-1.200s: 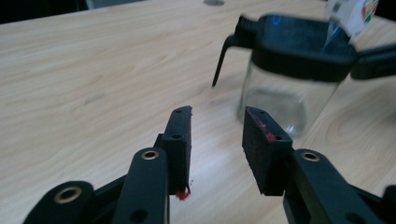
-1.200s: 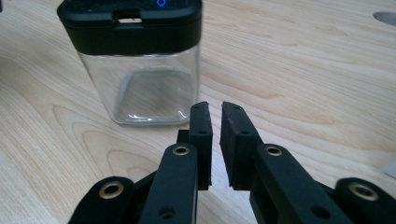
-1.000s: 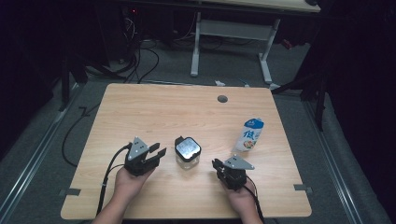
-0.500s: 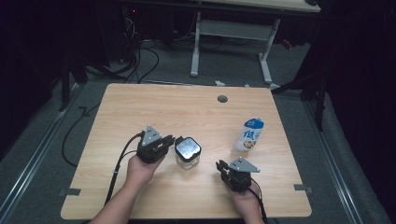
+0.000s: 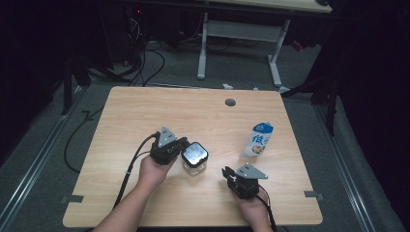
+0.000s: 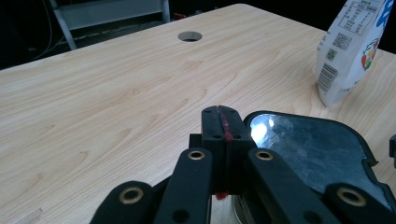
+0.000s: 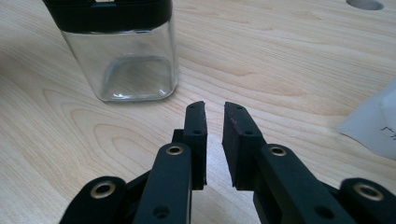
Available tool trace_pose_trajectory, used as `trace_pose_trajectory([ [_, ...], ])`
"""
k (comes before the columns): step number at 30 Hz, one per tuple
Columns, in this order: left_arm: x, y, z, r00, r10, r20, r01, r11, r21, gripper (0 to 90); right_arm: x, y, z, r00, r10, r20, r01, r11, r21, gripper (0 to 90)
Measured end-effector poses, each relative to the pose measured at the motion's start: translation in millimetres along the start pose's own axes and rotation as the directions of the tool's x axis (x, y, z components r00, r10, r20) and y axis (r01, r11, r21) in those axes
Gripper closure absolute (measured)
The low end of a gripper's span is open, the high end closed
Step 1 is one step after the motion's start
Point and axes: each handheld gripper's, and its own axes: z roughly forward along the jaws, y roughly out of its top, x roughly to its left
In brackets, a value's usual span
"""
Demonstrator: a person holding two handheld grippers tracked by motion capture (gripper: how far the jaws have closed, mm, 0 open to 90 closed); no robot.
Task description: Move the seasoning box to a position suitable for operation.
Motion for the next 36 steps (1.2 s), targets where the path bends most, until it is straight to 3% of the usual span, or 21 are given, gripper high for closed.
trace_pose_trajectory([
  [14, 0.5, -1.3, 1.1, 0.9999, -0.012, 0.004, 0.012, 0.9998, -0.013, 90.0, 14.7, 16.9, -0.6, 0.9985, -0.053, -0.009, 0.053, 0.997, -0.058, 88.6],
  [23, -0.4, -2.7, 1.0, 0.9999, -0.011, -0.001, 0.011, 0.9997, -0.022, 90.0, 11.7, 39.0, 6.0, 0.9982, -0.059, 0.014, 0.060, 0.995, -0.076, 89.8],
  [27, -0.7, -2.5, 0.7, 0.9999, -0.014, -0.001, 0.014, 0.9997, -0.020, 90.0, 7.5, 48.7, 15.1, 0.9990, -0.040, 0.019, 0.041, 0.996, -0.081, 89.7],
  [30, -0.9, -2.3, 0.2, 0.9999, -0.012, -0.001, 0.012, 0.9998, -0.016, 90.0, 9.9, 44.7, 20.1, 0.9996, -0.028, -0.005, 0.027, 0.996, -0.085, 89.7],
  [32, -1.4, -2.5, 0.0, 0.9999, -0.012, -0.003, 0.012, 0.9998, -0.016, 90.0, 14.0, 41.3, 23.9, 0.9983, -0.058, 0.001, 0.058, 0.997, -0.060, 89.6],
  [36, -2.1, -3.6, -0.1, 0.9998, -0.017, -0.004, 0.017, 0.9996, -0.024, 90.0, 16.2, 35.3, 25.9, 0.9983, -0.056, -0.016, 0.056, 0.997, -0.046, 89.6],
])
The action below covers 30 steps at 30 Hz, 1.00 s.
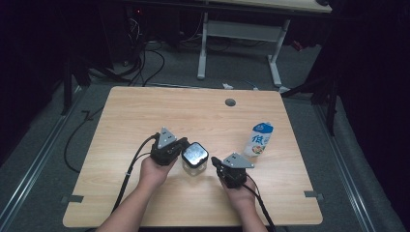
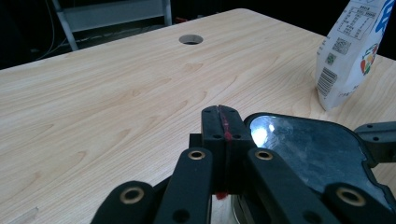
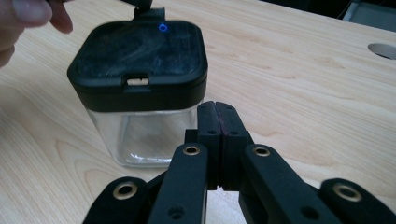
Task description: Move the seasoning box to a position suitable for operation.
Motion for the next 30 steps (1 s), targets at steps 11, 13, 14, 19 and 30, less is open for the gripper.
trace_pose_trajectory([
  [11, 0.2, -1.2, -0.8, 1.0000, -0.002, 0.005, 0.002, 1.0000, -0.005, 90.0, 1.9, -1.1, -1.5, 0.9999, -0.002, -0.012, 0.002, 1.000, -0.006, 89.6],
  [13, 0.3, -1.2, -0.7, 1.0000, -0.004, 0.006, 0.004, 1.0000, -0.006, 90.0, 1.9, -0.6, -2.0, 0.9999, -0.002, -0.015, 0.002, 1.000, -0.012, 89.6],
  [14, 0.2, -1.3, -0.8, 1.0000, -0.003, 0.006, 0.003, 1.0000, -0.006, 90.0, 1.8, -0.4, -2.1, 0.9999, 0.002, -0.017, -0.002, 1.000, -0.015, 89.6],
  [19, 0.1, -1.5, -0.8, 1.0000, -0.001, 0.005, 0.001, 1.0000, -0.008, 90.0, 0.8, 0.1, -2.8, 0.9998, 0.002, -0.018, -0.002, 1.000, -0.021, 89.6],
  [30, -1.0, -2.2, -0.9, 0.9999, 0.012, -0.002, -0.012, 0.9998, -0.013, 90.0, 0.8, 0.2, -3.5, 0.9997, 0.006, -0.022, -0.006, 1.000, -0.022, 89.7],
])
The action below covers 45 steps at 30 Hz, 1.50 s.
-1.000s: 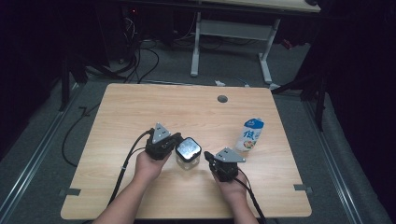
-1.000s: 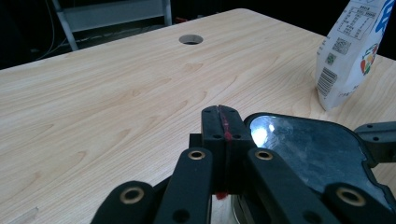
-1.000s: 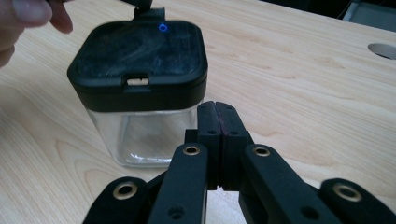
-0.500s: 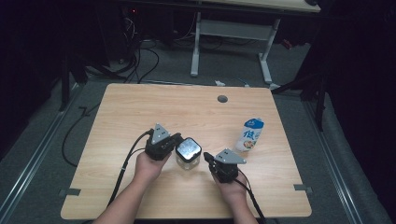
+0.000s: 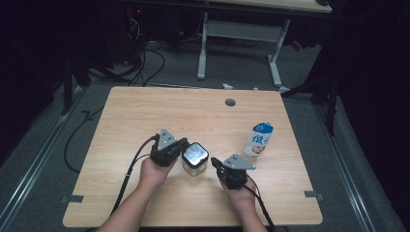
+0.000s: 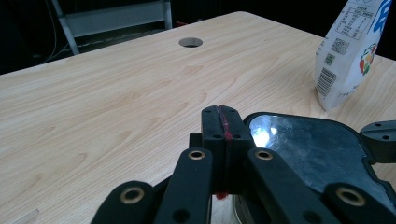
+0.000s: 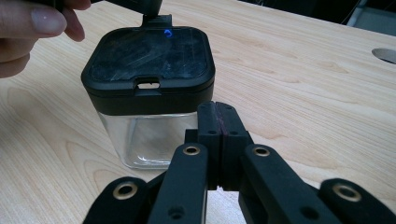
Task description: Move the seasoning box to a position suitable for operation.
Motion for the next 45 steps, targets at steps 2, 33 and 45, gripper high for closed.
trace_pose_trajectory([
  [2, 0.1, -0.1, 0.1, 1.0000, -0.001, 0.001, 0.001, 1.0000, -0.001, 90.0, 0.1, 0.0, 0.2, 1.0000, -0.002, 0.000, 0.002, 1.000, -0.001, 89.7],
  [33, 1.3, -1.4, 0.2, 0.9999, -0.016, -0.001, 0.016, 0.9998, -0.006, 90.0, 4.4, 8.3, -1.2, 0.9998, -0.015, -0.016, 0.015, 0.999, -0.040, 89.9],
  [45, 2.4, -2.1, 0.6, 0.9995, -0.031, 0.000, 0.031, 0.9995, -0.007, 90.0, 5.6, 12.4, -0.1, 0.9995, -0.021, -0.022, 0.020, 0.999, -0.047, 89.8],
])
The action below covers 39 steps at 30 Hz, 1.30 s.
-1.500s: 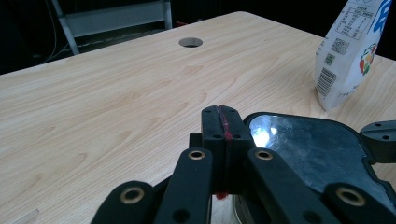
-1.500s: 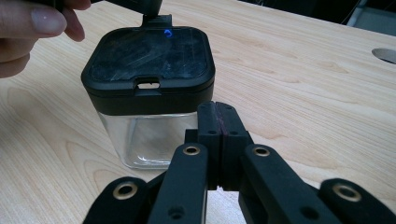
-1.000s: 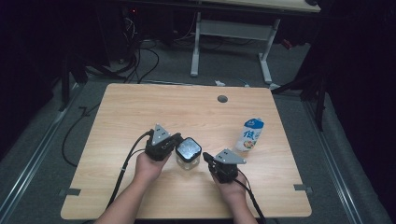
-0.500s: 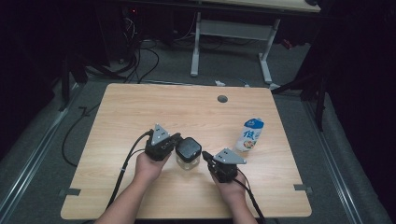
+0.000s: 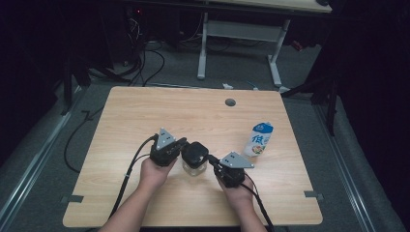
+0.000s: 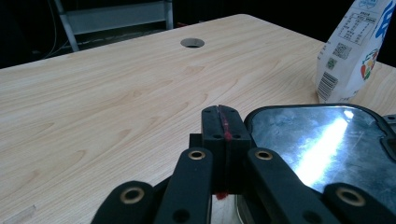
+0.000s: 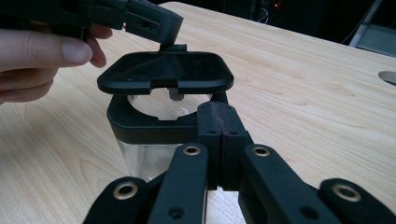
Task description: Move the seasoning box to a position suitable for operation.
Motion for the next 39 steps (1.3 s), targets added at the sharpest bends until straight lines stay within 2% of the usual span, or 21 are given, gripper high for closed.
trace_pose_trajectory([
  [8, 0.4, 0.0, -0.7, 0.9999, -0.004, -0.010, 0.004, 1.0000, 0.002, 90.0, 0.5, 3.3, 1.7, 1.0000, -0.004, -0.007, 0.004, 1.000, -0.010, 89.8],
  [10, 2.6, -1.8, -4.3, 0.9998, -0.017, -0.008, 0.017, 0.9998, -0.005, 90.0, 0.7, 4.9, 1.9, 0.9999, -0.006, -0.011, 0.006, 1.000, -0.012, 89.8],
  [13, 4.4, -7.6, -15.5, 0.9996, -0.022, -0.018, 0.021, 0.9996, -0.019, 90.0, 0.8, 6.6, 2.2, 0.9998, -0.010, -0.017, 0.010, 1.000, -0.016, 89.8],
  [17, 3.8, -19.4, -33.5, 0.9989, -0.047, -0.004, 0.047, 0.9986, -0.025, 90.0, 2.3, 8.3, 3.5, 0.9996, -0.013, -0.025, 0.012, 1.000, -0.020, 89.9],
  [20, -1.7, -29.6, -44.3, 0.9985, -0.054, 0.004, 0.054, 0.9984, -0.018, 90.0, 3.0, 9.2, 3.3, 0.9996, -0.013, -0.026, 0.012, 1.000, -0.022, 89.9],
  [24, -13.9, -39.4, -51.0, 0.9966, -0.068, 0.046, 0.069, 0.9975, -0.015, 90.0, 3.5, 10.2, 2.5, 0.9995, -0.009, -0.029, 0.008, 1.000, -0.027, 89.9],
  [31, -37.2, -37.0, -51.8, 0.9916, -0.056, 0.116, 0.060, 0.9979, -0.026, 90.0, 3.9, 11.1, 1.5, 0.9994, -0.006, -0.033, 0.005, 0.999, -0.033, 89.9],
  [36, -44.3, -33.6, -45.6, 0.9893, -0.050, 0.137, 0.054, 0.9984, -0.020, 90.0, 3.9, 11.4, 0.8, 0.9994, -0.006, -0.033, 0.005, 0.999, -0.034, 89.8],
  [39, -46.9, -31.5, -42.2, 0.9898, -0.041, 0.136, 0.045, 0.9988, -0.021, 90.0, 4.4, 11.7, 0.1, 0.9994, -0.005, -0.034, 0.003, 0.999, -0.035, 89.8],
])
